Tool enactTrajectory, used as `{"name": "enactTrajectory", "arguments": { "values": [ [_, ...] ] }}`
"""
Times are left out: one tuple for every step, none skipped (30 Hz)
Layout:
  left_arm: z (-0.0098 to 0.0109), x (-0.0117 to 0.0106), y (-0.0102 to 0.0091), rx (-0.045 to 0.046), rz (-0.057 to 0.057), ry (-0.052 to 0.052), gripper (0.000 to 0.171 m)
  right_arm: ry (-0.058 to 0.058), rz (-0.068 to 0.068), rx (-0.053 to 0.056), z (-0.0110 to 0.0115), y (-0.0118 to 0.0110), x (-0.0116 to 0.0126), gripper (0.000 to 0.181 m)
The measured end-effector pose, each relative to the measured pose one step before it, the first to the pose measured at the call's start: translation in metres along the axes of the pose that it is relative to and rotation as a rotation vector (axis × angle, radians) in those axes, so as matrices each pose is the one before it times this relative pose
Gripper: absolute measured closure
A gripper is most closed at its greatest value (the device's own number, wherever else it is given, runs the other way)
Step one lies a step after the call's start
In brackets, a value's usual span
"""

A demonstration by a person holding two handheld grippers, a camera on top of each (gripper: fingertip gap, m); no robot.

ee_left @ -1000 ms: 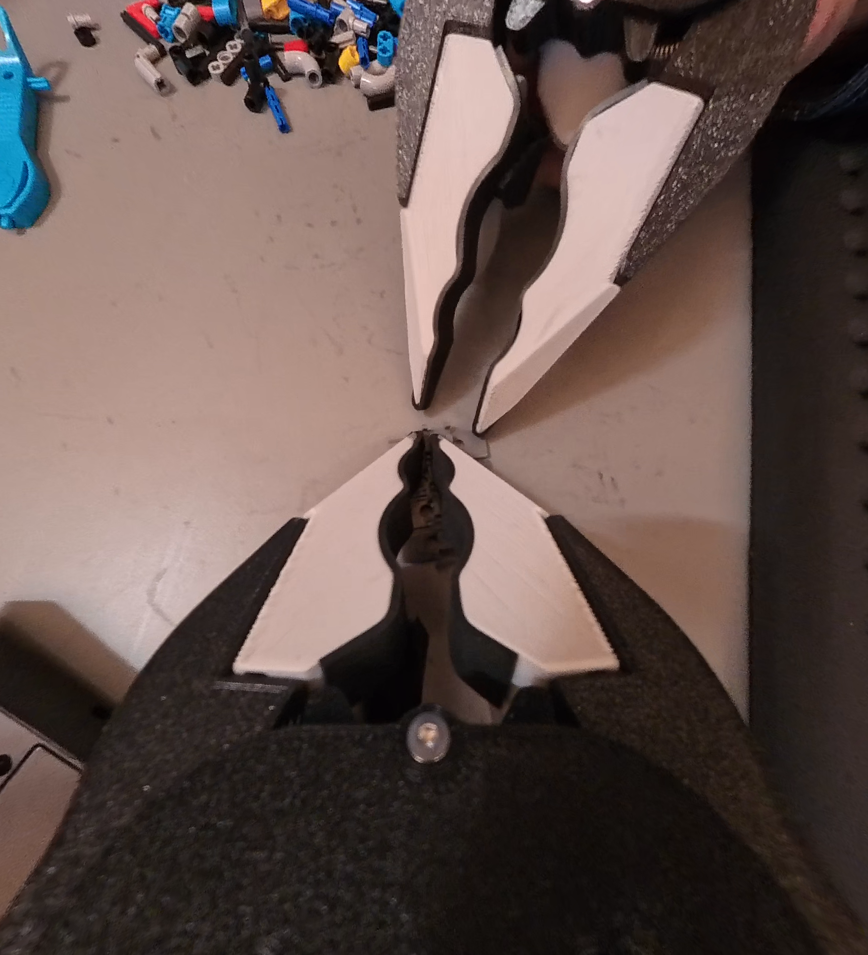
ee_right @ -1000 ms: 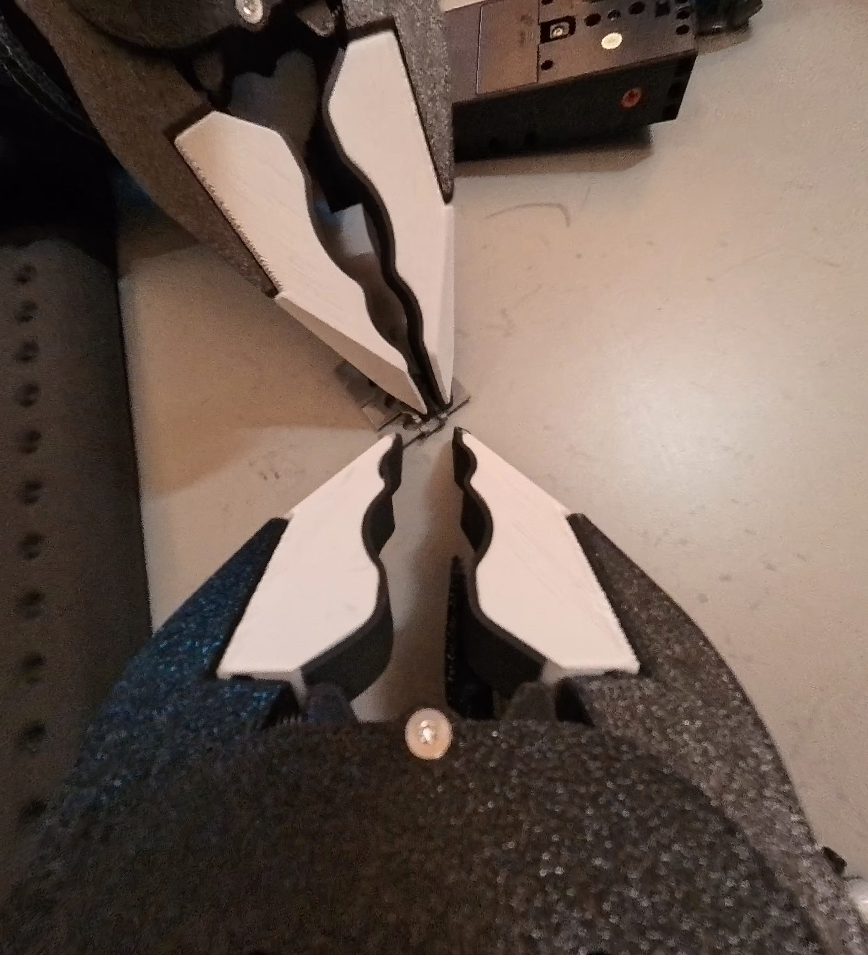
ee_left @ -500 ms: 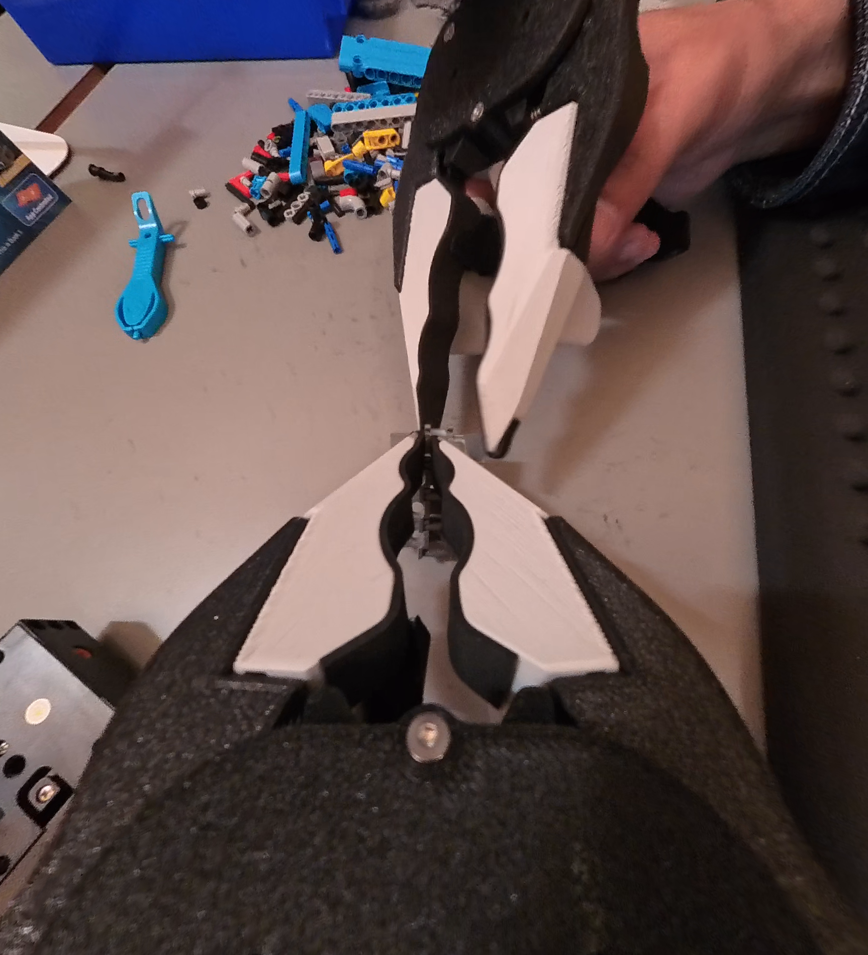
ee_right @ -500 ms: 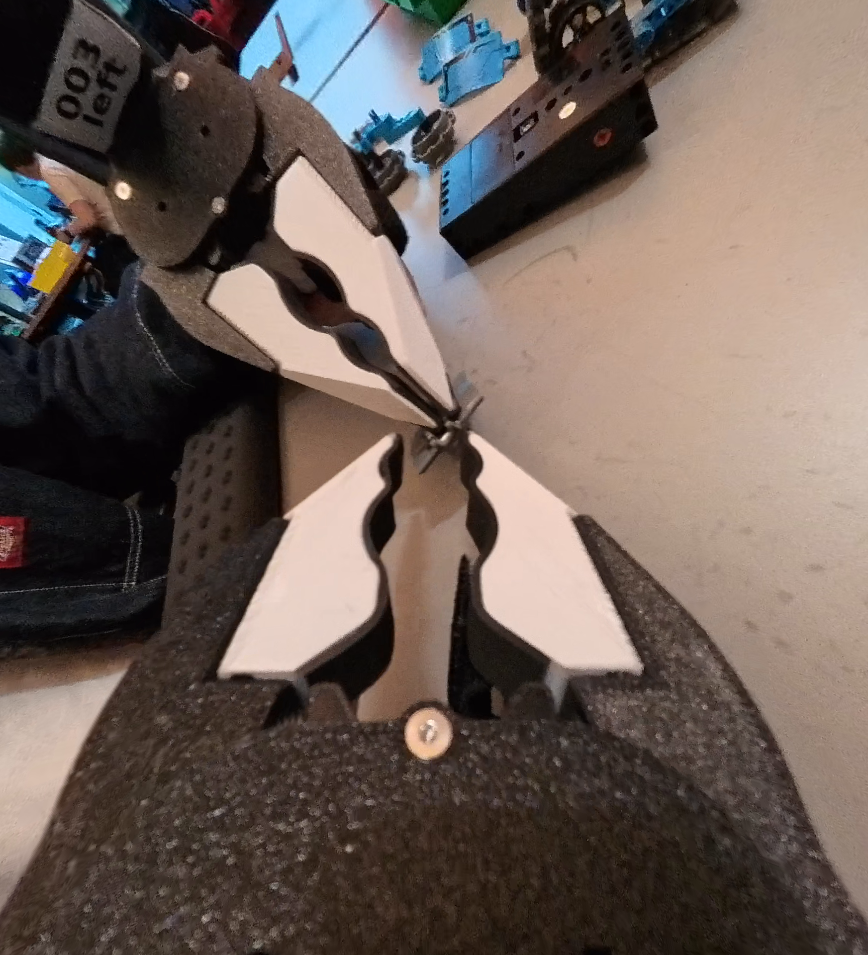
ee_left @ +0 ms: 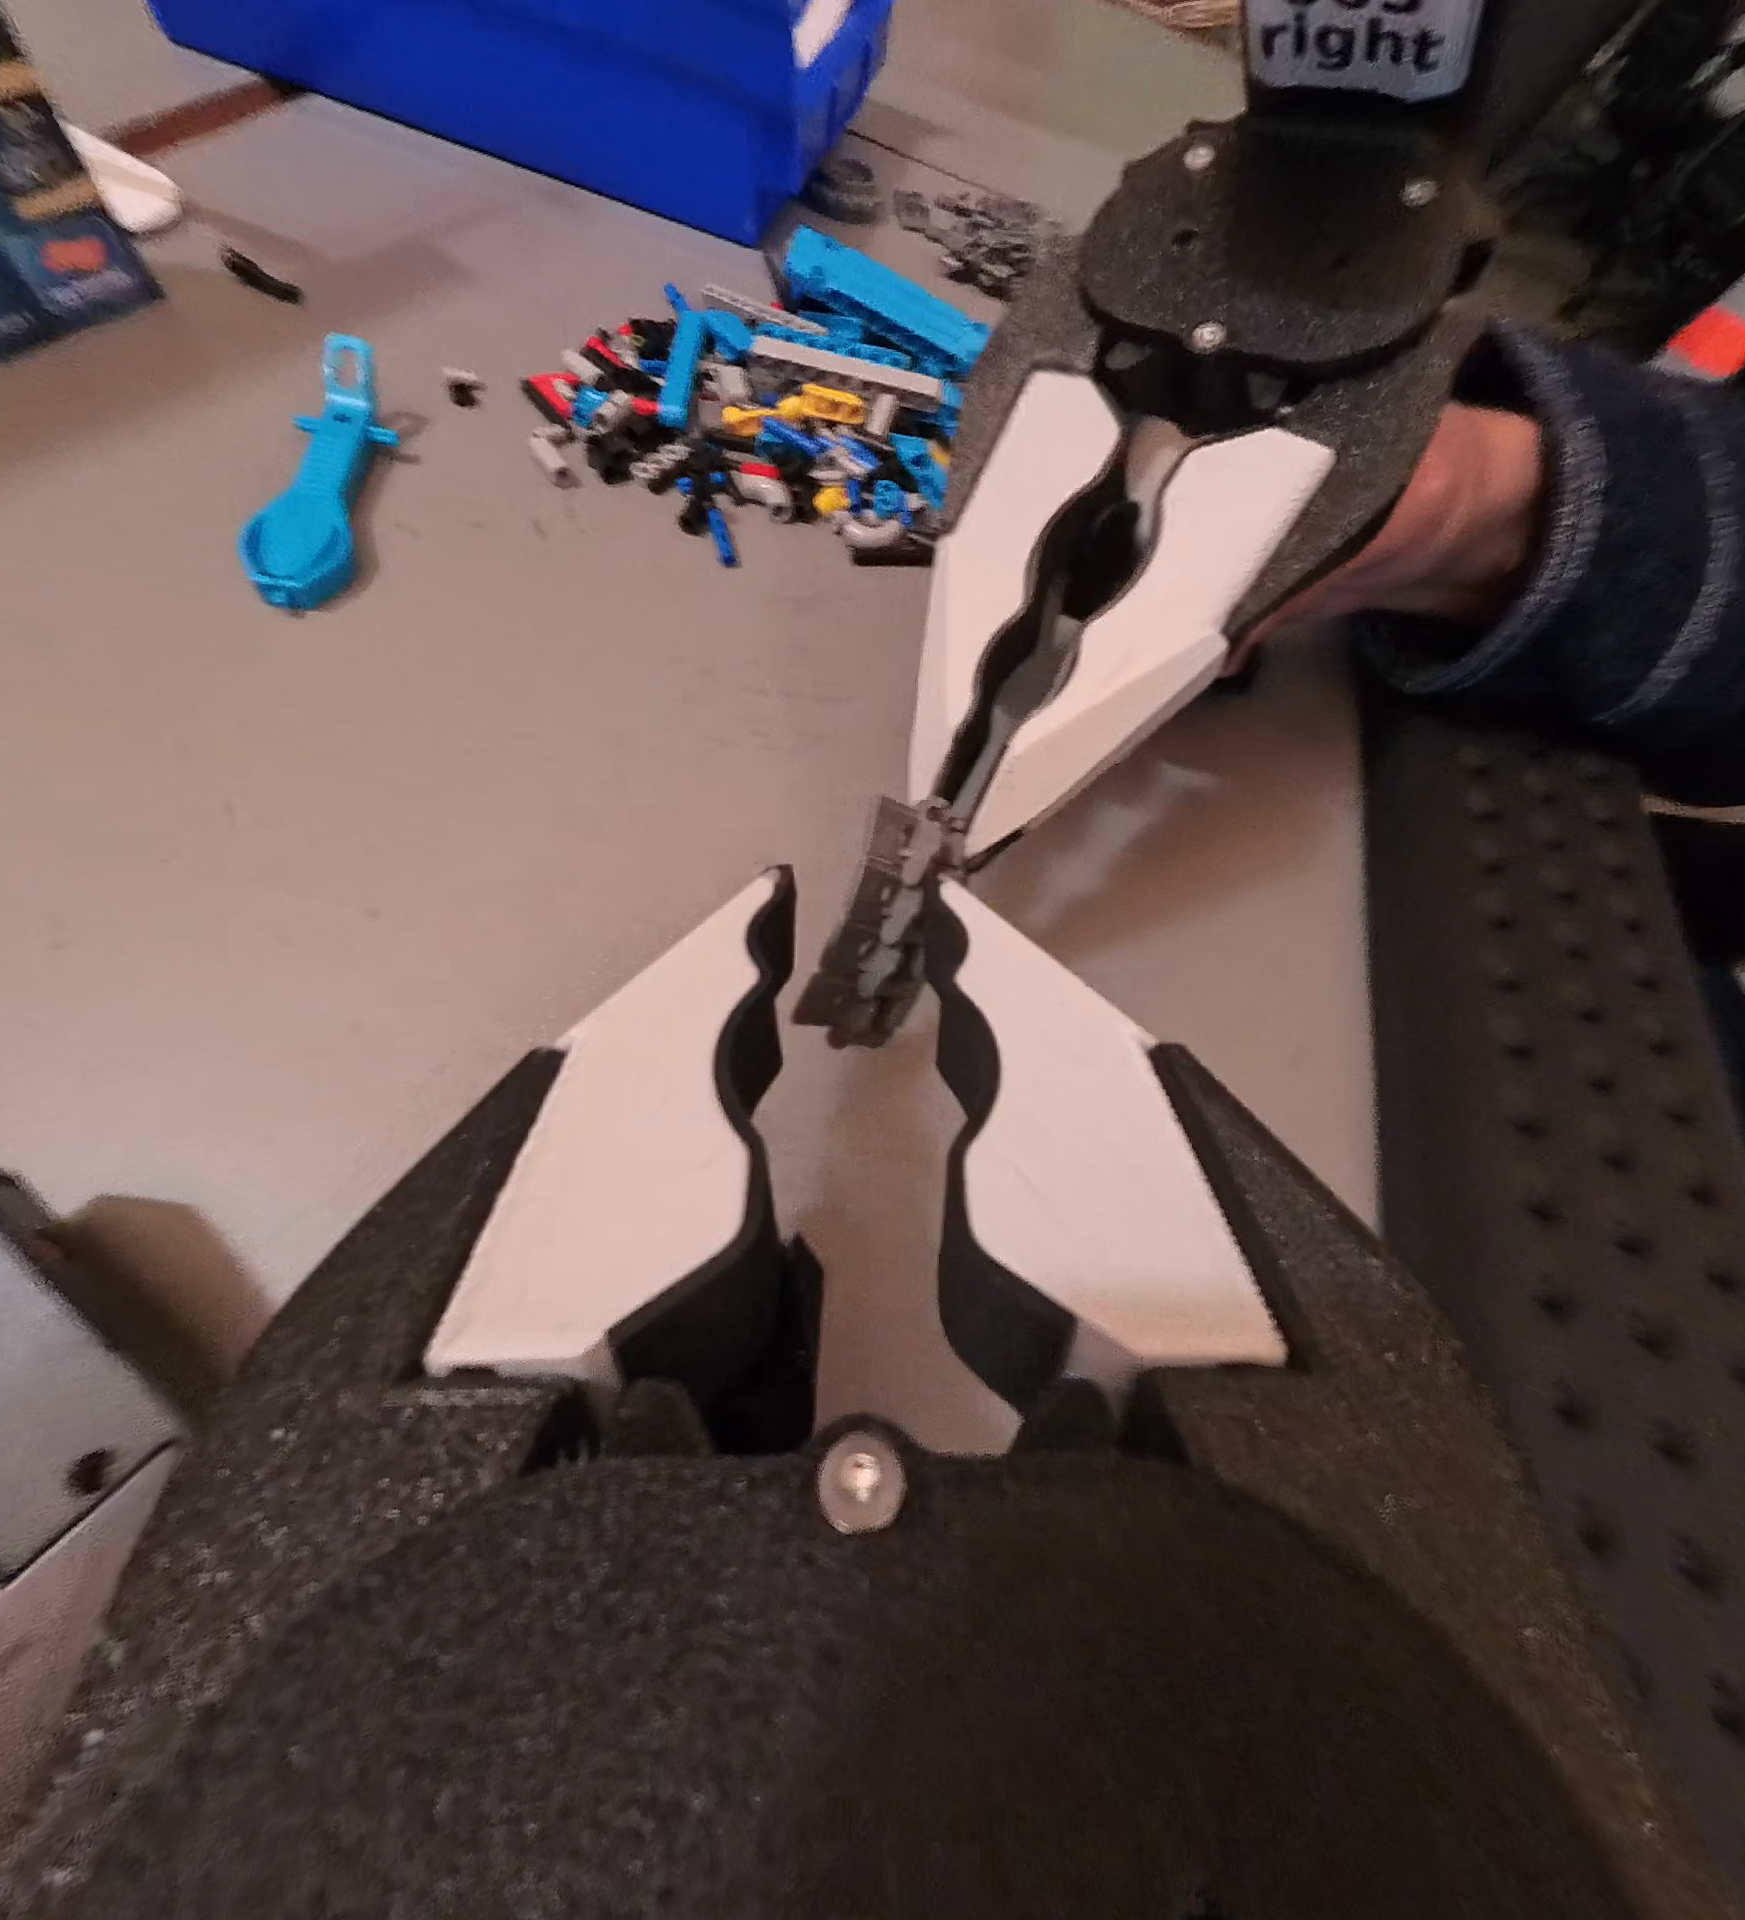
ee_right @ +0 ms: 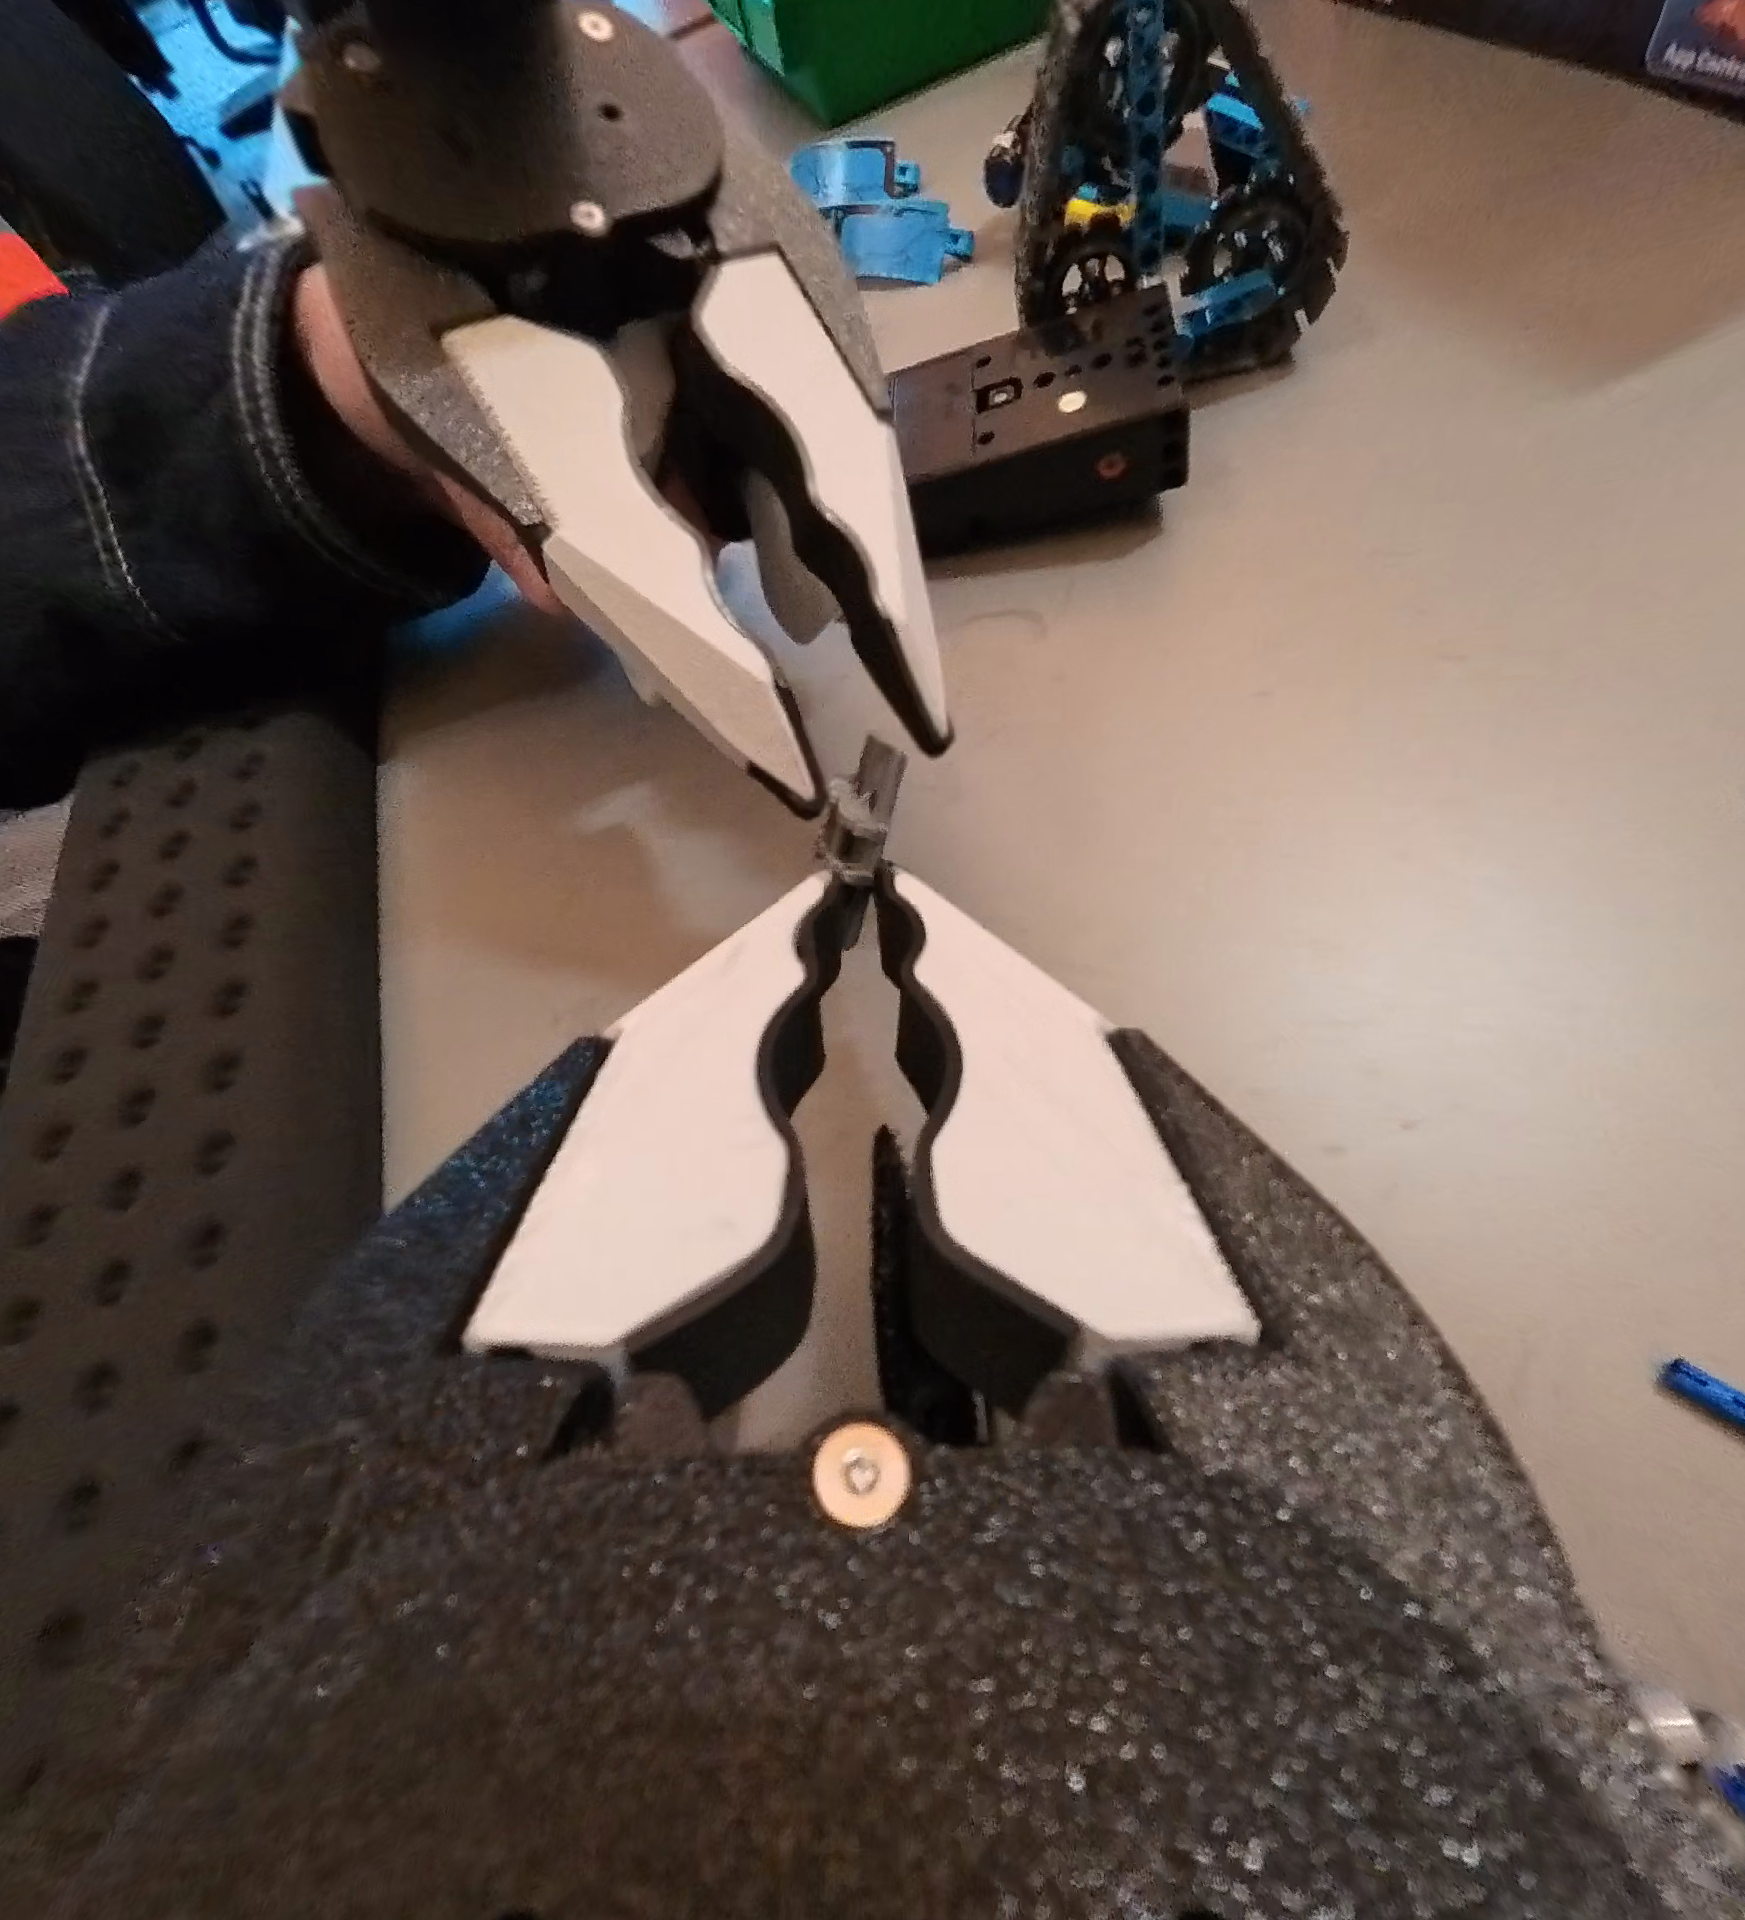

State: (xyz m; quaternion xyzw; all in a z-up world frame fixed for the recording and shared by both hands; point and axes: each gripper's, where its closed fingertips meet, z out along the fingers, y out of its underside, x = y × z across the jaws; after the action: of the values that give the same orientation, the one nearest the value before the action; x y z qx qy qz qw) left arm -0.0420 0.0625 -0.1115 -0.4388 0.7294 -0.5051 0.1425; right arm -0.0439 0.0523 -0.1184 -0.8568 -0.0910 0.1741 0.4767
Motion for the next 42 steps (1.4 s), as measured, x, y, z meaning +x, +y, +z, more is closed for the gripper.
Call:
{"name": "enactTrajectory", "arguments": {
  "values": [
    [0.00035, 0.00365, 0.00108, -0.00192, -0.0176, 0.0353, 0.150, 0.0008, -0.0223, 0.0045, -0.00056, -0.00123, -0.00152, 0.177],
    [0.00023, 0.00261, 0.00112, -0.00144, -0.0083, 0.0234, 0.153, 0.0006, -0.0203, 0.0091, -0.00102, -0.00199, -0.00168, 0.177],
    [-0.00022, 0.00205, 0.00079, -0.00304, -0.0038, 0.0173, 0.154, -0.0005, -0.0190, 0.0047, -0.00102, -0.00134, -0.00156, 0.177],
    [-0.00064, 0.00170, 0.00014, -0.00121, -0.0016, 0.0127, 0.155, 0.0024, -0.0191, -0.0003, -0.00046, -0.00008, -0.00089, 0.177],
    [-0.00083, 0.00156, -0.00010, -0.00021, 0.0030, 0.0093, 0.156, 0.0088, -0.0149, 0.0003, -0.00007, 0.00006, 0.00039, 0.177],
    [-0.00076, 0.00118, -0.00050, 0.00201, 0.0071, 0.0041, 0.159, 0.0149, -0.0051, -0.0050, 0.00012, 0.00109, 0.00185, 0.177],
    [-0.00057, 0.00056, -0.00040, 0.00237, 0.0072, -0.0003, 0.161, 0.0040, -0.0006, -0.0006, 0.00027, 0.00048, 0.00070, 0.177],
    [-0.00005, 0.00028, 0.00036, -0.00180, 0.0057, -0.0007, 0.161, -0.0005, 0.0001, -0.0018, 0.00019, 0.00051, 0.00012, 0.177],
    [0.00031, -0.00008, 0.00080, -0.00542, 0.0050, -0.0013, 0.162, 0.0064, -0.0023, -0.0068, 0.00054, 0.00141, 0.00108, 0.177],
    [0.00045, -0.00001, 0.00101, -0.00729, 0.0062, -0.0023, 0.162, 0.0142, -0.0084, -0.0132, 0.00088, 0.00227, 0.00182, 0.178],
    [0.00070, 0.00046, 0.00116, -0.00822, 0.0073, -0.0002, 0.163, 0.0139, -0.0097, -0.0164, 0.00138, 0.00274, 0.00168, 0.178],
    [0.00070, 0.00038, 0.00162, -0.01049, 0.0065, -0.0013, 0.164, 0.0067, -0.0065, -0.0131, 0.00140, 0.00236, 0.00054, 0.178],
    [0.00074, -0.00007, 0.00185, -0.01159, 0.0089, -0.0046, 0.164, 0.0023, -0.0021, -0.0111, 0.00113, 0.00182, -0.00010, 0.179],
    [0.00063, 0.00031, 0.00162, -0.00926, 0.0110, -0.0030, 0.165, 0.0010, -0.0025, -0.0097, 0.00113, 0.00166, -0.00020, 0.179],
    [0.00059, 0.00007, 0.00116, -0.00762, 0.0073, -0.0024, 0.165, 0.0013, -0.0016, -0.0082, 0.00099, 0.00158, 0.00000, 0.179],
    [0.00081, -0.00045, 0.00149, -0.00858, 0.0047, -0.0048, 0.165, 0.0020, 0.0013, -0.0066, 0.00090, 0.00132, 0.00036, 0.179],
    [0.00097, -0.00041, 0.00163, -0.01033, 0.0041, -0.0038, 0.165, -0.0012, 0.0035, -0.0106, 0.00103, 0.00194, 0.00008, 0.179],
    [0.00079, -0.00006, 0.00156, -0.01077, 0.0041, -0.0022, 0.165, -0.0022, 0.0031, -0.0139, 0.00120, 0.00210, -0.00018, 0.179],
    [0.00076, -0.00055, 0.00128, -0.00879, 0.0061, -0.0058, 0.165, 0.0029, -0.0010, -0.0093, 0.00120, 0.00146, 0.00041, 0.179],
    [0.00039, -0.00078, 0.00083, -0.00577, 0.0062, -0.0072, 0.165, 0.0048, -0.0040, -0.0055, 0.00101, 0.00092, 0.00042, 0.179],
    [0.00014, -0.00030, 0.00047, -0.00303, 0.0020, -0.0019, 0.165, -0.0001, -0.0026, -0.0031, 0.00092, 0.00087, -0.00018, 0.179],
    [0.00020, -0.00025, 0.00073, -0.00333, -0.0017, -0.0006, 0.165, -0.0001, 0.0000, 0.0028, 0.00058, 0.00056, 0.00016, 0.179],
    [0.00043, -0.00059, 0.00062, -0.00513, -0.0014, -0.0027, 0.165, 0.0011, 0.0013, 0.0056, 0.00032, 0.00036, 0.00039, 0.179],
    [0.00067, 0.00005, 0.00043, -0.00618, 0.0028, -0.0031, 0.165, -0.0004, 0.0007, -0.0015, 0.00050, 0.00084, 0.00051, 0.179],
    [0.00073, 0.00029, 0.00019, -0.00595, 0.0078, -0.0048, 0.165, -0.0004, 0.0007, -0.0091, 0.00065, 0.00091, 0.00057, 0.179],
    [0.00059, 0.00040, 0.00011, -0.00481, 0.0093, -0.0058, 0.164, 0.0000, 0.0003, -0.0121, 0.00085, 0.00101, 0.00040, 0.179],
    [0.00031, 0.00050, 0.00027, -0.00421, 0.0064, -0.0043, 0.165, 0.0020, -0.0003, -0.0147, 0.00064, 0.00092, -0.00006, 0.180],
    [0.00029, 0.00070, 0.00047, -0.00319, 0.0040, -0.0015, 0.165, 0.0076, -0.0067, -0.0162, 0.00031, 0.00087, -0.00066, 0.180],
    [0.00036, 0.00075, 0.00025, -0.00109, 0.0024, 0.0012, 0.165, 0.0166, -0.0209, -0.0146, -0.00010, 0.00070, -0.00055, 0.180],
    [0.00052, 0.00013, 0.00004, 0.00089, -0.0013, 0.0006, 0.165, 0.0266, -0.0361, -0.0101, 0.00008, 0.00044, 0.00077, 0.180],
    [0.00073, -0.00078, 0.00017, -0.00068, -0.0046, -0.0035, 0.165, 0.0296, -0.0388, -0.0018, 0.00123, 0.00056, 0.00193, 0.180],
    [0.00074, -0.00128, 0.00115, -0.00712, -0.0025, -0.0073, 0.165, 0.0181, -0.0258, 0.0032, 0.00237, 0.00090, 0.00134, 0.180],
    [0.00057, -0.00080, 0.00140, -0.01081, 0.0036, -0.0073, 0.165, -0.0007, -0.0077, -0.0015, 0.00250, 0.00147, -0.00017, 0.180],
    [0.00036, -0.00009, 0.00084, -0.00676, 0.0073, -0.0062, 0.165, -0.0078, 0.0074, -0.0002, 0.00155, 0.00097, -0.00043, 0.180],
    [0.00042, 0.00018, -0.00008, 0.00146, 0.0051, -0.0052, 0.165, -0.0029, 0.0180, 0.0064, -0.00010, -0.00003, 0.00051, 0.180],
    [0.00005, 0.00026, -0.00092, 0.00800, -0.0009, -0.0020, 0.165, 0.0020, 0.0187, 0.0129, -0.00136, -0.00102, 0.00094, 0.180],
    [-0.00041, 0.00014, -0.00130, 0.00912, -0.0052, -0.0007, 0.165, 0.0056, 0.0070, 0.0176, -0.00193, -0.00177, 0.00115, 0.181],
    [-0.00074, 0.00000, -0.00138, 0.00845, -0.0047, -0.0017, 0.165, 0.0097, 0.0000, 0.0206, -0.00203, -0.00235, 0.00146, 0.181],
    [-0.00052, 0.00030, -0.00119, 0.00563, -0.0008, -0.0014, 0.165, 0.0068, 0.0006, 0.0152, -0.00166, -0.00183, 0.00113, 0.181],
    [-0.00007, 0.00063, -0.00061, 0.00112, 0.0040, -0.0007, 0.165, 0.0014, 0.0023, 0.0073, -0.00102, -0.00062, 0.00047, 0.181],
    [0.00035, 0.00024, -0.00032, -0.00106, 0.0052, -0.0034, 0.165, 0.0071, 0.0027, 0.0034, -0.00090, 0.00003, 0.00139, 0.181],
    [0.00056, -0.00006, -0.00013, -0.00123, 0.0033, -0.0048, 0.165, 0.0077, 0.0017, 0.0007, -0.00052, 0.00049, 0.00154, 0.181]
  ]
}}
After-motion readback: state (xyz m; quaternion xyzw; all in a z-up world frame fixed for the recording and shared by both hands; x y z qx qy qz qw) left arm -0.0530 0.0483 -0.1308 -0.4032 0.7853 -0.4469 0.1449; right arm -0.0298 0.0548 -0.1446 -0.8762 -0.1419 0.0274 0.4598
